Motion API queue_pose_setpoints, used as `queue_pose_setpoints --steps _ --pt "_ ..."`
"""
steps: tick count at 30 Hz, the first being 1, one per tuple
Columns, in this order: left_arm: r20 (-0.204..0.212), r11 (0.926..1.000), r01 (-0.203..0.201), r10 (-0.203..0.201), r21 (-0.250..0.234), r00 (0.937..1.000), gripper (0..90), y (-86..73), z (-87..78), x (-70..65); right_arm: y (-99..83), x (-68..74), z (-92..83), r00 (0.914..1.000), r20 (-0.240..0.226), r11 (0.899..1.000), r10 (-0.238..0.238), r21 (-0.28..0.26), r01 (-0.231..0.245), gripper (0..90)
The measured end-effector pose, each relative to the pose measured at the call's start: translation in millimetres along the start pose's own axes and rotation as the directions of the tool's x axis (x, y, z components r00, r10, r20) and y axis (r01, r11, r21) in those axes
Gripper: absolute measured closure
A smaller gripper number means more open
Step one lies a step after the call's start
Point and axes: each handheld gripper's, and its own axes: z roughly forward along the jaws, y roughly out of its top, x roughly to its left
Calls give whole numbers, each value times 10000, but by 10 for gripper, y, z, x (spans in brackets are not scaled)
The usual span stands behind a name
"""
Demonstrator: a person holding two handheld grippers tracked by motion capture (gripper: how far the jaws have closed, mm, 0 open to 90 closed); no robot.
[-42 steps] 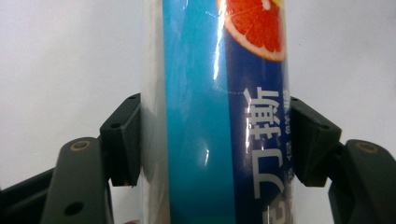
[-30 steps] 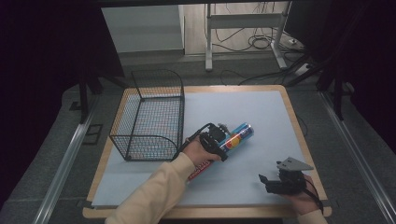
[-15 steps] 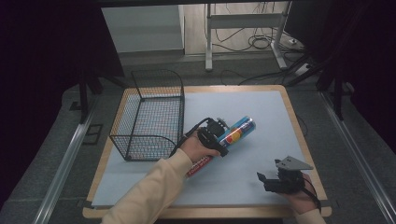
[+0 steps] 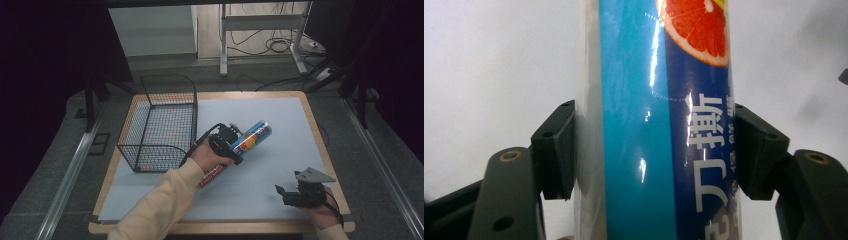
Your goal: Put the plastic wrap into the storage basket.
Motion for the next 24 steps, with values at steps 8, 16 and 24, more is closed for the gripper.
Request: queue_pose_setpoints --steps 8,16,24 --pt "-90 9996 125 -127 -239 9999 317 41 -72 19 -6 -4 -13 10000 60 10000 -13 41 13 151" --pt "-132 9992 157 -162 -376 9998 317 68 -136 33 -11 -11 -9 10000 51 10000 -9 87 9 151" --pt "-114 9989 182 -187 -425 9998 317 129 -188 48 -16 -11 0 10000 85 9998 43 193 -45 152"
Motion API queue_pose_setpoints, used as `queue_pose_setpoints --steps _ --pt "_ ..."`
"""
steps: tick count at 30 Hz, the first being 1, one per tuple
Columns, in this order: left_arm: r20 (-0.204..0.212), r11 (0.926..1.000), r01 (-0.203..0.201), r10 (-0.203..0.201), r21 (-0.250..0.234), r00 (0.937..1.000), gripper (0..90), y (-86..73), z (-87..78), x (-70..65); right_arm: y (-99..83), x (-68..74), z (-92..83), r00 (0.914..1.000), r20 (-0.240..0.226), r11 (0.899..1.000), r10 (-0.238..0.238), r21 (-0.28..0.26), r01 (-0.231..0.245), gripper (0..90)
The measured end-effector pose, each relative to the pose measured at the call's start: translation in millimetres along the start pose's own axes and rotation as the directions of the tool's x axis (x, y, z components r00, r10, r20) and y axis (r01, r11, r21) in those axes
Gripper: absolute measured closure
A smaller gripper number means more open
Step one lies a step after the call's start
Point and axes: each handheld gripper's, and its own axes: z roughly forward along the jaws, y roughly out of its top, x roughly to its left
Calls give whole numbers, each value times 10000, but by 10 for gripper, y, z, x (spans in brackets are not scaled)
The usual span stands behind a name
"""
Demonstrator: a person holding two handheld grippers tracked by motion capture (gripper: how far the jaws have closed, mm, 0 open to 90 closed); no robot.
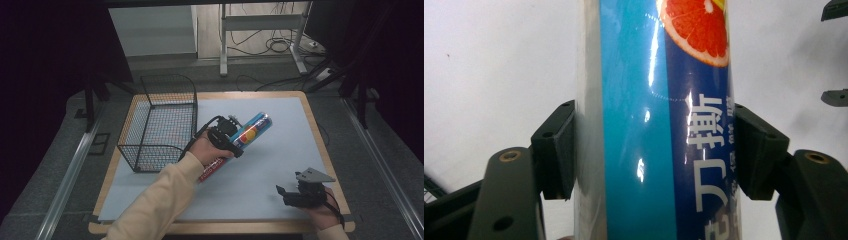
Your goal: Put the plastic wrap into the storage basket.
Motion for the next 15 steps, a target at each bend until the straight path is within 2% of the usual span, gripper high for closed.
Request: queue_pose_setpoints --steps 8,15 --pt "-101 9996 40 -43 -293 9999 317 80 -86 2 -3 -7 -4 10000 -6 10000 8 0 -8 152" --pt "-94 9993 38 -41 -366 9999 317 143 -170 21 -7 -14 -3 10000 1 10000 60 7 -60 152"
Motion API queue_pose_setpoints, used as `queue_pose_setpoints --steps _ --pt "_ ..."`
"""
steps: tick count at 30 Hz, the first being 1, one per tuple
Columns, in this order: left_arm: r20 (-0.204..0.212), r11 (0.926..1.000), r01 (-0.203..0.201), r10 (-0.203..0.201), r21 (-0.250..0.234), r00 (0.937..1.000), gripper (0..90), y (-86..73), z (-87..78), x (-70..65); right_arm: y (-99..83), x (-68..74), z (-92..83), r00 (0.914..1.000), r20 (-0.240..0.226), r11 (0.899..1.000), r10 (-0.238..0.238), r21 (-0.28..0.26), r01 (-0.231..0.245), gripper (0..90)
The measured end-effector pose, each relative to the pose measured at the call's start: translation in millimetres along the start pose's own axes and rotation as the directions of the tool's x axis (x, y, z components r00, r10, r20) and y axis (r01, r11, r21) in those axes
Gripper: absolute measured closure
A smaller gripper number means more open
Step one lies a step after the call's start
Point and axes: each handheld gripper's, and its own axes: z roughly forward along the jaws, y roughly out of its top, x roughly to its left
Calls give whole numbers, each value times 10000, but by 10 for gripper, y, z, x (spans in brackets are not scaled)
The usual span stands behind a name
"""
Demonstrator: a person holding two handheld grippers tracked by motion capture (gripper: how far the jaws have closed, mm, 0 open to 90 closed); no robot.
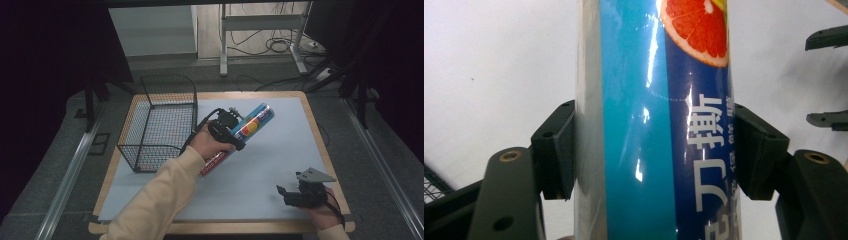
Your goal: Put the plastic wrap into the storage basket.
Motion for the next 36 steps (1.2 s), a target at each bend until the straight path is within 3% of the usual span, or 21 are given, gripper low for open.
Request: queue_pose_setpoints --steps 11,27,36 --pt "18 9996 195 -194 -207 9998 317 63 -83 35 1 2 2 10000 -35 10000 -28 37 28 152" --pt "-179 9965 265 -280 -795 9994 317 276 -282 135 -5 -17 -4 10000 -32 10000 -32 49 32 153" --pt "-351 9972 237 -262 -707 9990 318 332 -274 210 -7 -27 -10 10000 -22 10000 -8 48 8 153"
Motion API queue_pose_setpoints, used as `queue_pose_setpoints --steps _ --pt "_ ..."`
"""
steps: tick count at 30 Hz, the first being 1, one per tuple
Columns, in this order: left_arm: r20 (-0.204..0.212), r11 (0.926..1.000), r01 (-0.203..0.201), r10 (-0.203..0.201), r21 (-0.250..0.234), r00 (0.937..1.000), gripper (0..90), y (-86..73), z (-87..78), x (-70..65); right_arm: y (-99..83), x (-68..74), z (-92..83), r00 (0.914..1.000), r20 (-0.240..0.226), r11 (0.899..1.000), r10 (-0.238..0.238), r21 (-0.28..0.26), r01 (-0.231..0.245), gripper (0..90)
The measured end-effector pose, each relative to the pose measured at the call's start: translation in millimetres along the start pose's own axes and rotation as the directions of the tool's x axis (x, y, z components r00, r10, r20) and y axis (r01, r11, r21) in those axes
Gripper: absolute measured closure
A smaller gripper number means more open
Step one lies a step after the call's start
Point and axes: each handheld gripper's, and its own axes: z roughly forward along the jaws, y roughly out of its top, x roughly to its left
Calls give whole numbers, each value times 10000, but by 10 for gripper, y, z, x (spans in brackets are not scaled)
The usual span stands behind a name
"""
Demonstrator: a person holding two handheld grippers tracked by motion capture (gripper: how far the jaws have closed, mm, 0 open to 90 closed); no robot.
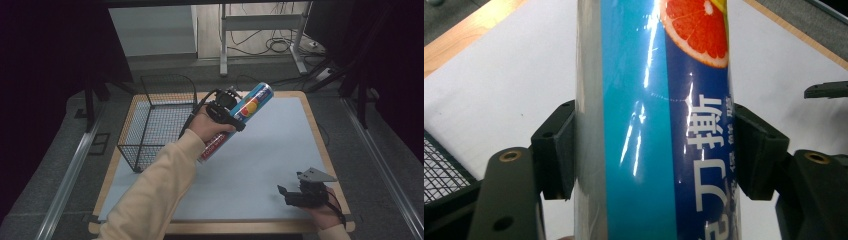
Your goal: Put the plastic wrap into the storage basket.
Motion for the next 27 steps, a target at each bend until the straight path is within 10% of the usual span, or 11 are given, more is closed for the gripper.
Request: queue_pose_setpoints --steps 27 --pt "-605 9998 100 -111 -190 9981 317 243 -155 469 -18 -39 14 9999 -1 9999 114 50 -114 153"
